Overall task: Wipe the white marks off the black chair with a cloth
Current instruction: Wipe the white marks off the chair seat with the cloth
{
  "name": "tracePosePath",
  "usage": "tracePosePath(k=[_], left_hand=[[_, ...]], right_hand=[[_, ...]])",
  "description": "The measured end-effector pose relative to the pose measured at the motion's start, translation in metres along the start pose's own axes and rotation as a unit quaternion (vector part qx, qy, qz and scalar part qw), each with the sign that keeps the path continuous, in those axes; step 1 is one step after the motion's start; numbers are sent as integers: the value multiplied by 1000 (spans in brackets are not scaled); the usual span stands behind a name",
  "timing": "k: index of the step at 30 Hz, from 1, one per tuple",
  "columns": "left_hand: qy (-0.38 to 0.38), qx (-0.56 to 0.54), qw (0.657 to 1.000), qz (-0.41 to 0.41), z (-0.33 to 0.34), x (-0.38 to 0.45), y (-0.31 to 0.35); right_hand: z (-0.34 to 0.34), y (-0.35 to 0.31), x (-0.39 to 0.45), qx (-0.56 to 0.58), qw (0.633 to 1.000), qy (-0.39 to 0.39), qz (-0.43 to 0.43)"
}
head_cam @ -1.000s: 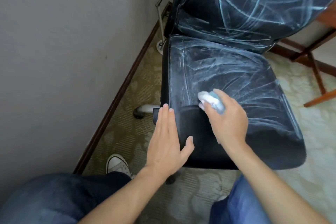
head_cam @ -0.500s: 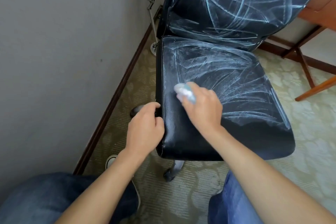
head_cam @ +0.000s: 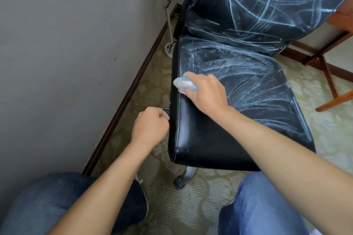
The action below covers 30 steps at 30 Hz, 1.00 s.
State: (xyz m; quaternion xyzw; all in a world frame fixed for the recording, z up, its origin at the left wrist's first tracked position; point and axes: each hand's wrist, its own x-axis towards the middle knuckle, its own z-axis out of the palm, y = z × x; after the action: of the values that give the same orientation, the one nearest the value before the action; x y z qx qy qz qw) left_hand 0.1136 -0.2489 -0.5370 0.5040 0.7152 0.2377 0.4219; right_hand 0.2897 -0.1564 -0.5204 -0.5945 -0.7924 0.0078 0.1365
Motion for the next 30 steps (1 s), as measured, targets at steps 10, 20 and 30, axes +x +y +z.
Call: tracePosePath(k=[10,20,30], left_hand=[[72,-142,987,-15,-8,17,0],[55,-68,996,23,-3,14,2],[53,-34,997,51,4,17,7]], right_hand=[[-20,-26,-97,-6,970,-94,-225],[-18,-7,-31,-67,996,-14,-57],[-37,-21,-144,-31,952,-79,-294]])
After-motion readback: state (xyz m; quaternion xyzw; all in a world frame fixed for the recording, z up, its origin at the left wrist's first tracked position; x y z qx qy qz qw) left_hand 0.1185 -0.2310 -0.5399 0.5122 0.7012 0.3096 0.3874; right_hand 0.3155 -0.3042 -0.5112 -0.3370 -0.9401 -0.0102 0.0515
